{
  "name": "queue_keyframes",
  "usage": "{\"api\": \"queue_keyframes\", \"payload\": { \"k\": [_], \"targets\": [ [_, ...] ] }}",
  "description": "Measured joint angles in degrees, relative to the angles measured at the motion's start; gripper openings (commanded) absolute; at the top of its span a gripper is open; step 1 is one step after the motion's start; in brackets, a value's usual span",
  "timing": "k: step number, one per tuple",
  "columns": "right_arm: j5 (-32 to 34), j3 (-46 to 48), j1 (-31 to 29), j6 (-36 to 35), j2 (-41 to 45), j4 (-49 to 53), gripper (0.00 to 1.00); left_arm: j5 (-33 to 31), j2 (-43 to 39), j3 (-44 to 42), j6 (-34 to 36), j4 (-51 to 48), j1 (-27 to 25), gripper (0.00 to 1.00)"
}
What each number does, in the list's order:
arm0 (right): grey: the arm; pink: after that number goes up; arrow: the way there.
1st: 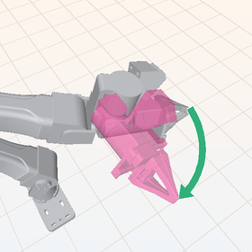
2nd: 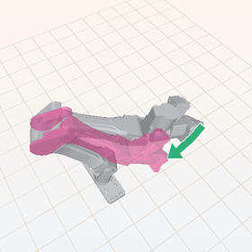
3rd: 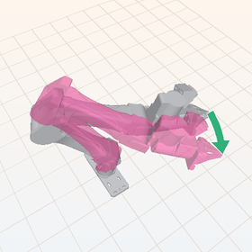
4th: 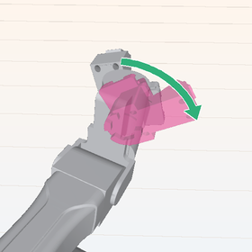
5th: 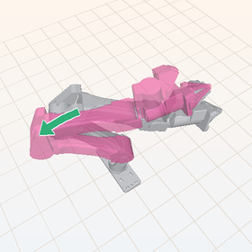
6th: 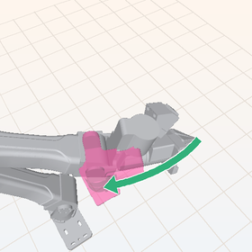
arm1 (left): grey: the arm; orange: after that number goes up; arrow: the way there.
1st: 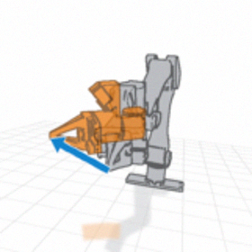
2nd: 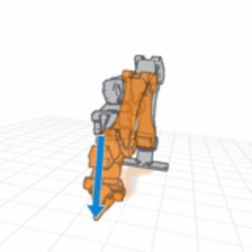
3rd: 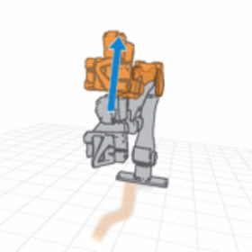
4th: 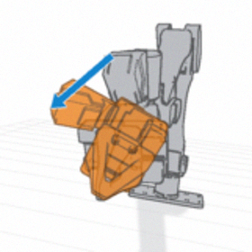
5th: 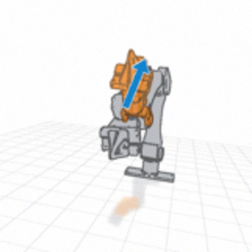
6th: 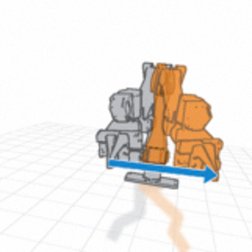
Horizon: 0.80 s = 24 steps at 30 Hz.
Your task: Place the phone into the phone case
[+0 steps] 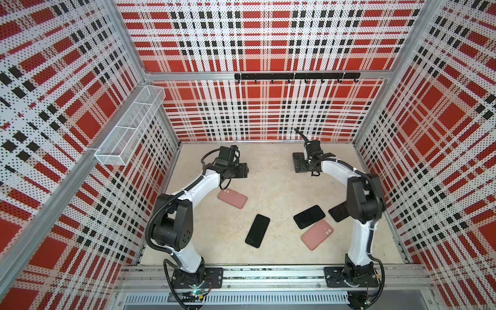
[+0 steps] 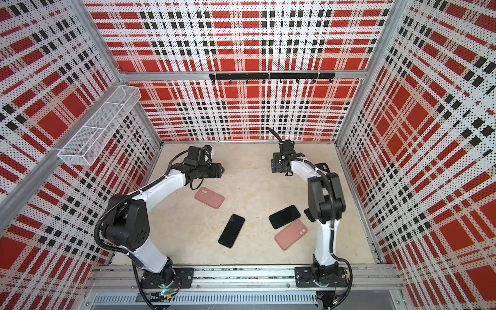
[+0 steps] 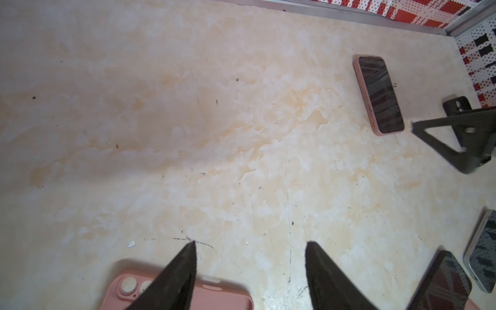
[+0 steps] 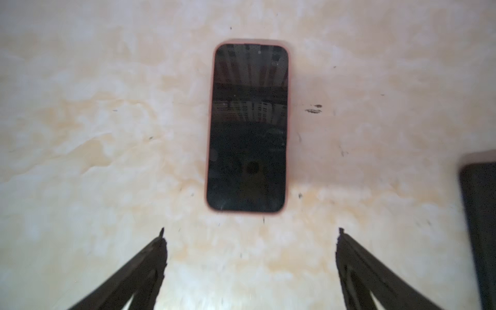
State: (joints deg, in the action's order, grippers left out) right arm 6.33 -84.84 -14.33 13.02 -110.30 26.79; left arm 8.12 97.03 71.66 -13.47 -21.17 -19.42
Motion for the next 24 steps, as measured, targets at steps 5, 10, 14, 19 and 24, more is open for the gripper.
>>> {"api": "queue_keyframes", "payload": {
  "k": [5,10,14,19,24],
  "targets": [
    [1.0,13.6,-0.2,4.5,22.0,0.0,0.95,-1.7,0.0,0.0,2.6,-1.1,-7.9,0.67],
    [6.5,23.4,-3.4,11.9,35.0,10.2,0.86,-0.8,0.0,0.7,3.5,-2.0,-15.9,0.66],
    [8.9,28.9,-9.7,20.4,41.6,22.4,0.81,-1.7,0.6,5.2,4.1,-4.9,-16.7,0.66],
    [7.8,32.2,-16.2,33.1,50.8,36.3,0.71,-3.8,6.1,13.6,5.7,-5.5,-14.5,0.67],
    [5.6,35.4,-25.2,47.2,53.9,41.7,0.65,-3.9,10.0,13.2,6.6,-6.4,-12.7,0.67]
  ]
}}
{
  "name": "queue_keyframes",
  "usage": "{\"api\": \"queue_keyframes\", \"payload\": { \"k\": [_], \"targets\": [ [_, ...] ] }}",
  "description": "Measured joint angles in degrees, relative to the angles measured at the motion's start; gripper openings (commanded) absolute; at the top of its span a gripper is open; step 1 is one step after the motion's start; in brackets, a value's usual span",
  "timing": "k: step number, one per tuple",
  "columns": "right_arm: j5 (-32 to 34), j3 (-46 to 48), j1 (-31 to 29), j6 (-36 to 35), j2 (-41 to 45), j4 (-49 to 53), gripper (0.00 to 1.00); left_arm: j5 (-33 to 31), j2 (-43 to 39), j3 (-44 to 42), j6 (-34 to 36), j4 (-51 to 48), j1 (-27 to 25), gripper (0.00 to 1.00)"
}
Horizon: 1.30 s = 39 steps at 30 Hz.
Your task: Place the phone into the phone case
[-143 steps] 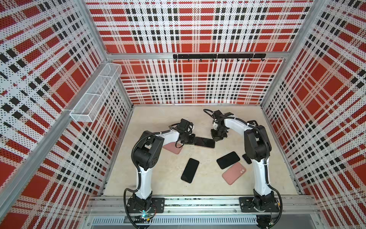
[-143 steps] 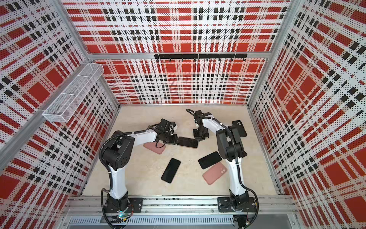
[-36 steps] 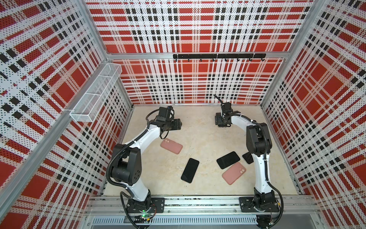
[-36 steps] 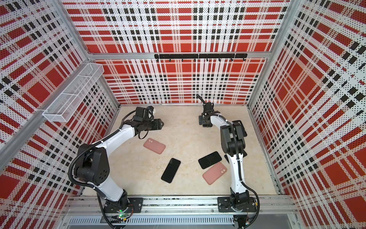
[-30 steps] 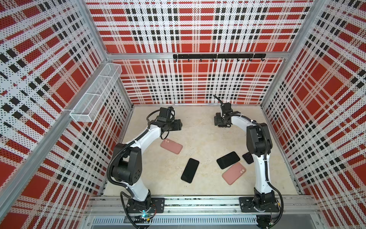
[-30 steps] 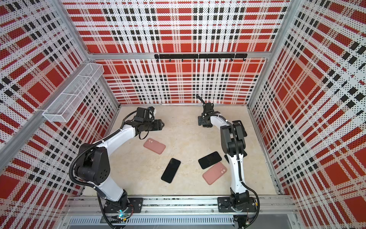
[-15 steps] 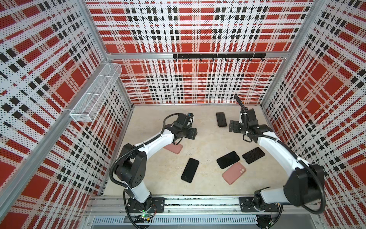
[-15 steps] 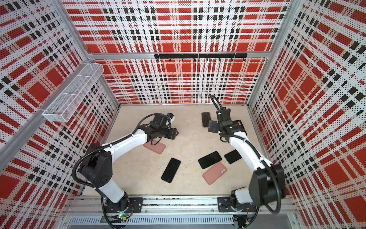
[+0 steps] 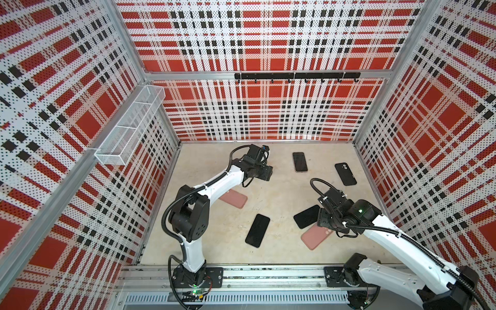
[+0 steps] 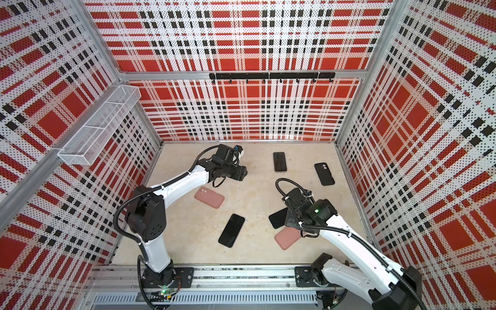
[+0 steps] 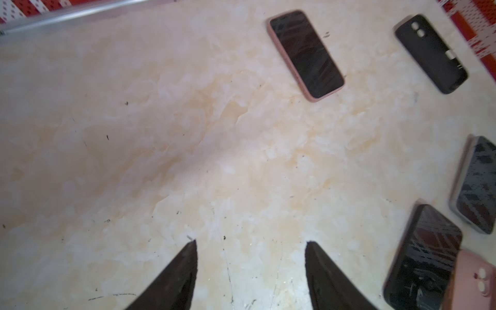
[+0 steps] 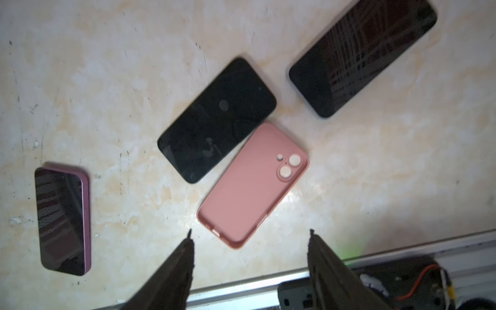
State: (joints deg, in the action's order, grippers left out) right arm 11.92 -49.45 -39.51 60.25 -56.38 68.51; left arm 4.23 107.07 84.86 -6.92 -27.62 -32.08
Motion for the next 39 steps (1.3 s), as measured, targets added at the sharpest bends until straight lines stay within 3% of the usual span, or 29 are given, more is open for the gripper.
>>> {"api": "queue_keyframes", "payload": {
  "k": [7,15,25,32,39],
  "targets": [
    [-3.0,7.4,-1.6,11.3,-2.4,0.7,0.56,-1.4,-0.6,-5.1,-0.3,-0.1,1.4,0.67],
    [-4.2,14.0,-0.6,17.0,-2.9,-4.4,0.49,-3.0,-2.9,-5.2,0.0,0.1,1.2,0.67],
    [-6.1,20.1,5.8,14.6,-4.7,-14.5,0.43,-3.0,-3.0,-5.2,0.4,0.1,1.2,0.67],
    [-7.1,22.3,7.8,12.1,-5.0,-19.2,0.21,-3.0,-3.1,-5.2,0.7,0.1,1.2,0.67],
    [-6.1,18.7,7.8,9.9,-4.7,-15.3,0.10,-3.0,-3.2,-5.2,0.8,0.1,1.4,0.67]
  ]
}}
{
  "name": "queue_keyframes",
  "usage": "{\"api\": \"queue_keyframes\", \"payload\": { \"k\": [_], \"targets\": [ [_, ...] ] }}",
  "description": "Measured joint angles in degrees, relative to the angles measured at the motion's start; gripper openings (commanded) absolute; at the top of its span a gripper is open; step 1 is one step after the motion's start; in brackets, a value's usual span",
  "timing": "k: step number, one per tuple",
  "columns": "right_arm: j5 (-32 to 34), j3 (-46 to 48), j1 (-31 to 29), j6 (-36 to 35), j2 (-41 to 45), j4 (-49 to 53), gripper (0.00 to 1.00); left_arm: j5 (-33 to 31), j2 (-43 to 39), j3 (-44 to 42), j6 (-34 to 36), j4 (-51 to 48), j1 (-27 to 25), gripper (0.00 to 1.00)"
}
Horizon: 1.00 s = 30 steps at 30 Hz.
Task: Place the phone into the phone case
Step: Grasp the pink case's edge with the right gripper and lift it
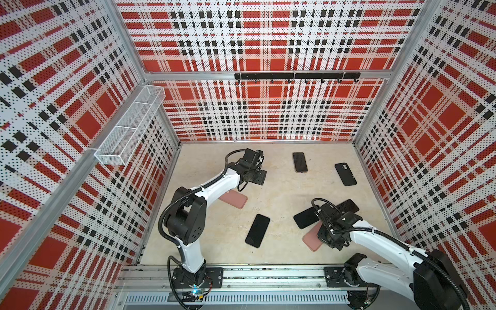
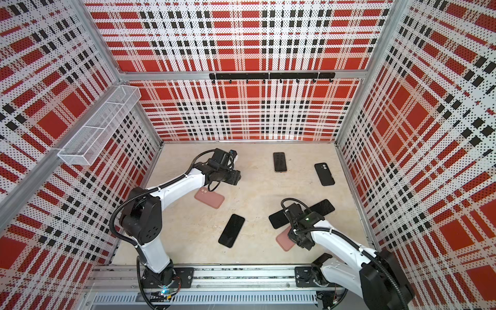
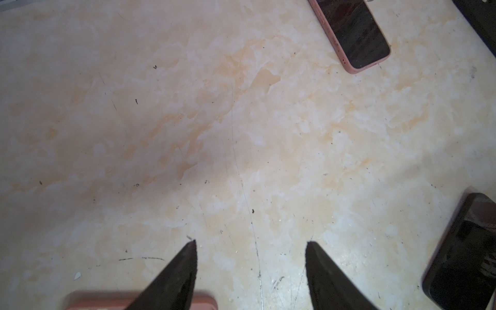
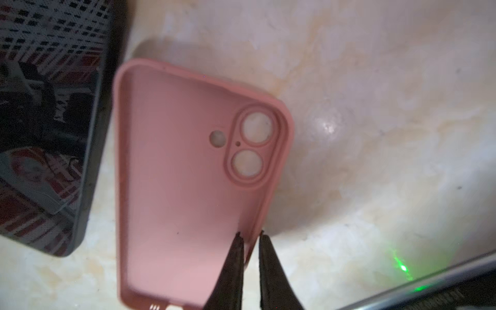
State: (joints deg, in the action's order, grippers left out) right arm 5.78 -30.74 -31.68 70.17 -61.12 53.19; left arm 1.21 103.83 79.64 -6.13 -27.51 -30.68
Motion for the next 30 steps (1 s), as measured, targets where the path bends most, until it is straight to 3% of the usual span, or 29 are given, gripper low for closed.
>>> {"api": "queue_keyframes", "payload": {
  "k": [5,9,18,21,30],
  "targets": [
    [1.5,-7.7,0.0,-2.0,2.2,4.2,0.07,0.1,0.0,0.0,0.0,0.0,0.6,0.67],
    [1.8,-11.2,0.1,-4.3,0.5,6.5,0.18,0.1,0.0,0.0,0.0,0.0,1.0,0.67],
    [-1.3,-1.8,4.0,-5.1,0.4,5.8,0.31,0.4,0.0,0.0,0.0,0.0,1.0,0.67],
    [-1.8,-0.1,5.1,-5.3,0.1,3.3,0.30,0.5,0.0,0.0,0.0,0.0,1.0,0.67],
    [-2.5,1.4,5.6,-6.5,-4.0,-4.3,0.12,0.5,0.0,0.0,0.0,0.0,1.0,0.67]
  ]
}}
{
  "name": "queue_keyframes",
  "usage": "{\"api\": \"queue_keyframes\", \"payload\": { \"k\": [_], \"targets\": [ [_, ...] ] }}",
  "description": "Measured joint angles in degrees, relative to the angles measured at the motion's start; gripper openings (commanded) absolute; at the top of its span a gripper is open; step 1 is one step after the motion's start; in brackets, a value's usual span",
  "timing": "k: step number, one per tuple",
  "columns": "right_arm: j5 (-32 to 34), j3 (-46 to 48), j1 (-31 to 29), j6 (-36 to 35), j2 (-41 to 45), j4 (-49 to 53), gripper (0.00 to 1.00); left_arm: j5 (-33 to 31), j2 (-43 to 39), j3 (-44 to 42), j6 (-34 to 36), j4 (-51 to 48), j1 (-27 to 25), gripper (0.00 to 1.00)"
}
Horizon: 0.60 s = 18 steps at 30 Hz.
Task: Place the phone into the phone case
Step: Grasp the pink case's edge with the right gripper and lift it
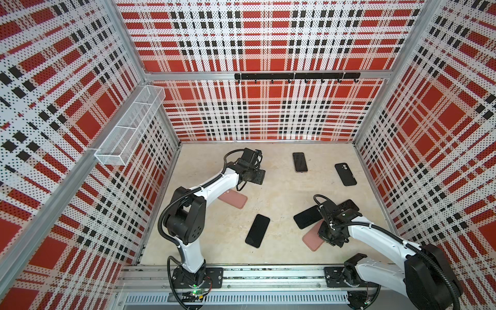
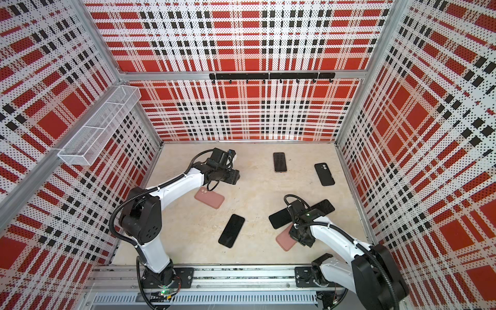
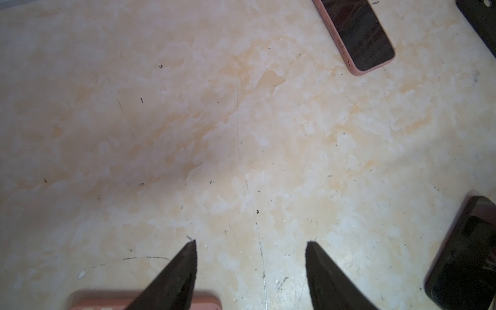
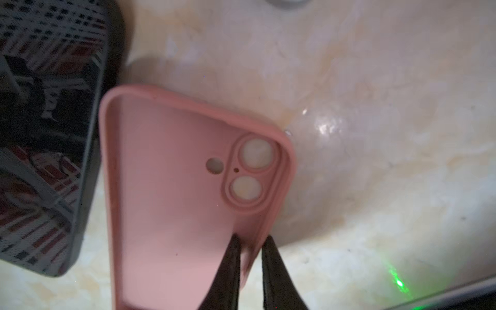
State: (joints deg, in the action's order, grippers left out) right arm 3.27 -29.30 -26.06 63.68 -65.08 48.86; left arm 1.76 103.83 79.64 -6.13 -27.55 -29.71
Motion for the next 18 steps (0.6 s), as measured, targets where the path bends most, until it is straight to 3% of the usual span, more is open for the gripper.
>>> {"api": "queue_keyframes", "payload": {
  "k": [5,10,14,18],
  "targets": [
    [0.5,-1.2,0.0,-1.3,0.6,2.6,0.00,0.3,0.0,0.0,0.0,0.0,0.0,0.67],
    [1.3,-10.7,0.0,-5.4,1.2,8.6,0.00,0.4,0.0,0.0,0.0,0.0,0.2,0.67],
    [1.1,-18.7,0.0,-11.7,1.0,9.9,0.00,0.3,0.0,0.0,0.0,-0.1,0.3,0.67],
    [1.5,-26.5,-1.4,-23.7,-5.3,10.2,0.00,0.3,0.0,0.0,0.0,-0.3,0.9,0.67]
  ]
}}
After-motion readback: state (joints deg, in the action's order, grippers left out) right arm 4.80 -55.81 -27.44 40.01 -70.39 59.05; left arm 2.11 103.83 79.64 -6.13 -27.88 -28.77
